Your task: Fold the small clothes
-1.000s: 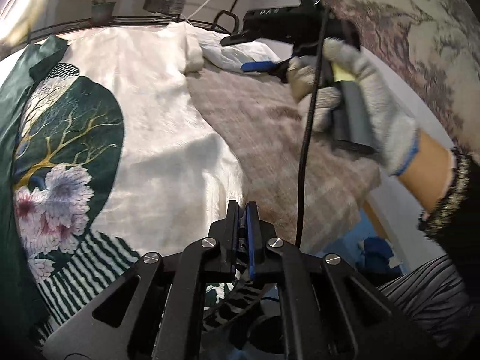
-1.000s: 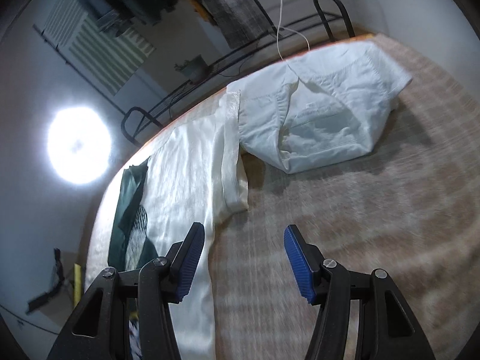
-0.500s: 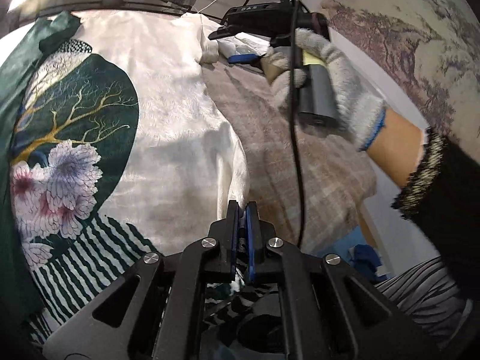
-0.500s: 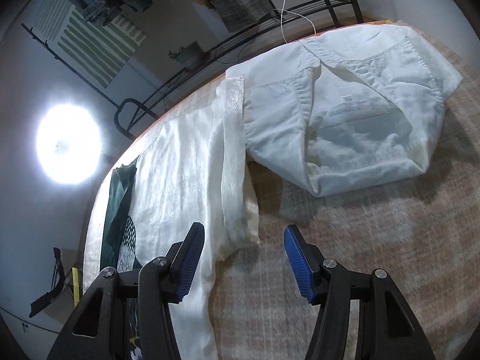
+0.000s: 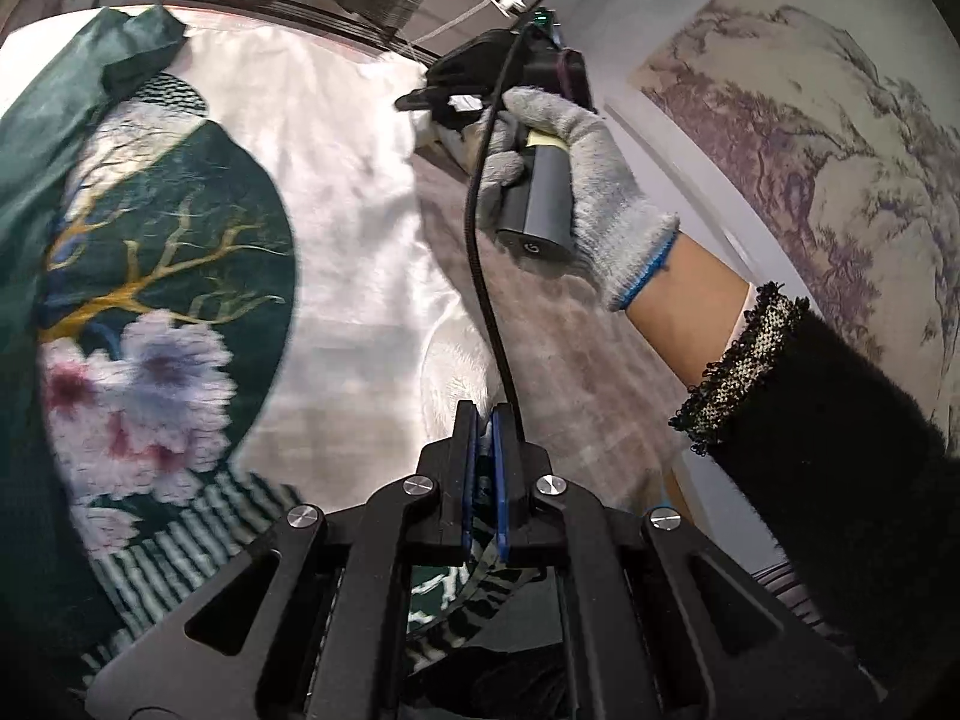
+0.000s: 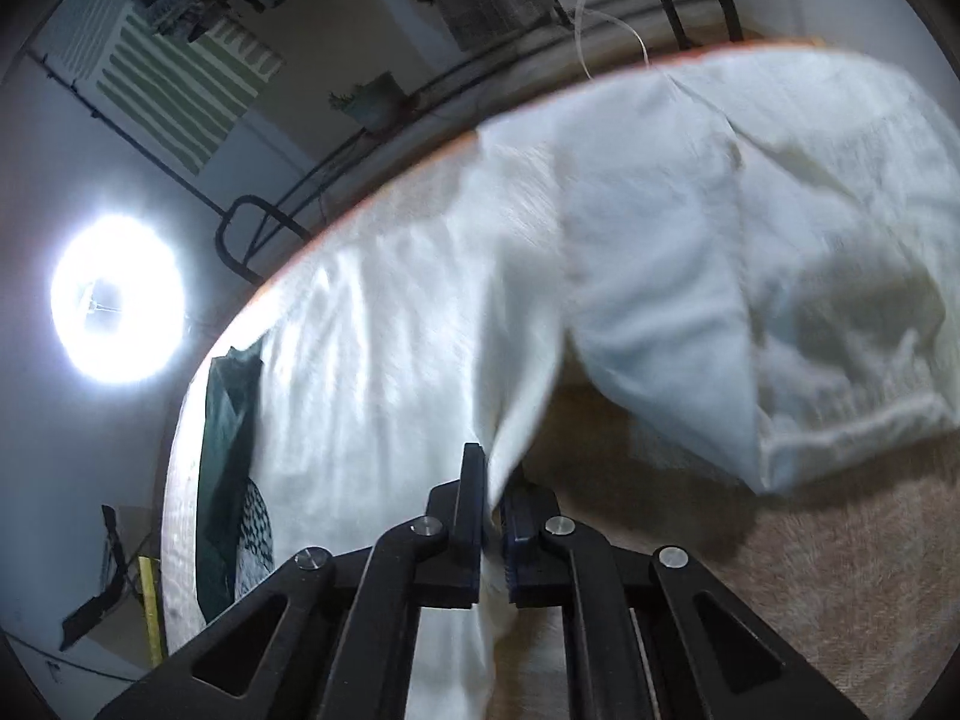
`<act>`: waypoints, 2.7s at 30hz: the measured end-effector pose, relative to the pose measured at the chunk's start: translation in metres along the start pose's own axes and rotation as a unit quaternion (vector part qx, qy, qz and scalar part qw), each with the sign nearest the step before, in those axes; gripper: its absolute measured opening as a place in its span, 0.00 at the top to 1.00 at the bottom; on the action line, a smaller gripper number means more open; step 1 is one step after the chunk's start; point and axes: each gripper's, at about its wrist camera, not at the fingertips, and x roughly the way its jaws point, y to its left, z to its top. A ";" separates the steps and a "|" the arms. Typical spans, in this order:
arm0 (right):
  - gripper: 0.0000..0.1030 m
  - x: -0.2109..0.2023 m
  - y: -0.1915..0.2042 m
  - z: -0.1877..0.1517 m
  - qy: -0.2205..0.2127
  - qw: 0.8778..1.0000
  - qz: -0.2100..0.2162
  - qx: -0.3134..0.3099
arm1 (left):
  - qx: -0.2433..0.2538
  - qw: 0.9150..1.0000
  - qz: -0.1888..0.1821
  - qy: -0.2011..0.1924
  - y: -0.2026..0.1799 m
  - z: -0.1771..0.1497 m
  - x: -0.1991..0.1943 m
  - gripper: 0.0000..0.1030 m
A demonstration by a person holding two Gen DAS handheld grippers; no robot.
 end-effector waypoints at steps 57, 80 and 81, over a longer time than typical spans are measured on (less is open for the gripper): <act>0.54 0.061 0.158 -0.006 0.025 0.995 0.030 -0.090 | -0.010 0.975 0.199 -0.094 0.143 0.052 -0.204 0.85; 0.94 0.080 0.177 0.019 0.006 0.984 -0.021 -0.178 | -0.030 0.977 0.187 -0.094 0.171 0.062 -0.205 0.85; 0.73 0.085 0.175 0.019 0.018 0.984 -0.024 -0.178 | -0.031 0.977 0.188 -0.094 0.171 0.062 -0.205 0.85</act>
